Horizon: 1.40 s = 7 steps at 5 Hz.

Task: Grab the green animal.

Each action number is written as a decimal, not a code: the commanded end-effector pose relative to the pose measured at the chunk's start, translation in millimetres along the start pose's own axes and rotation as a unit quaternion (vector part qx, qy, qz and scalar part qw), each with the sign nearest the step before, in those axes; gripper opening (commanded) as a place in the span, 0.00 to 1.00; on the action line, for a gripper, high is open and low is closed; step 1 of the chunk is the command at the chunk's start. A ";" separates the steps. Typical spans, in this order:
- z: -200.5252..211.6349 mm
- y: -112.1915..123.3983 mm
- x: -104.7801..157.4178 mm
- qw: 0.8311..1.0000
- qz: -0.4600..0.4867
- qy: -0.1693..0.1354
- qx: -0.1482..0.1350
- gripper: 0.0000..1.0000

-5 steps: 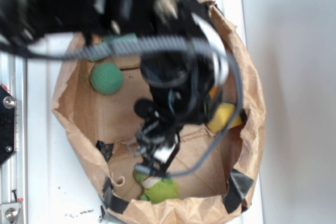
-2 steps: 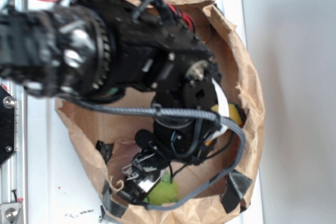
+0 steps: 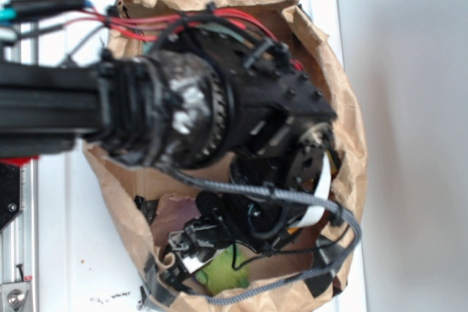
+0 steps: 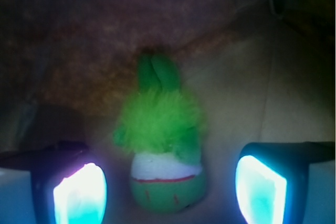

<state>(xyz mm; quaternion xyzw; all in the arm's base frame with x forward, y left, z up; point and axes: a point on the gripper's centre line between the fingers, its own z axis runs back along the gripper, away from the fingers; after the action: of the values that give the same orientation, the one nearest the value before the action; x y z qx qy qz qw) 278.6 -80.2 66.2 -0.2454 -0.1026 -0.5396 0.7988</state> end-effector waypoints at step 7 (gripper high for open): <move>-1.0 21.6 -7.2 0.984 -0.169 -0.018 0.048 0.00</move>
<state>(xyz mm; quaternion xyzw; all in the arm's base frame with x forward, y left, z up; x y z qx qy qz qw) 283.2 -84.1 47.2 -0.2156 -0.1639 -0.6477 0.7121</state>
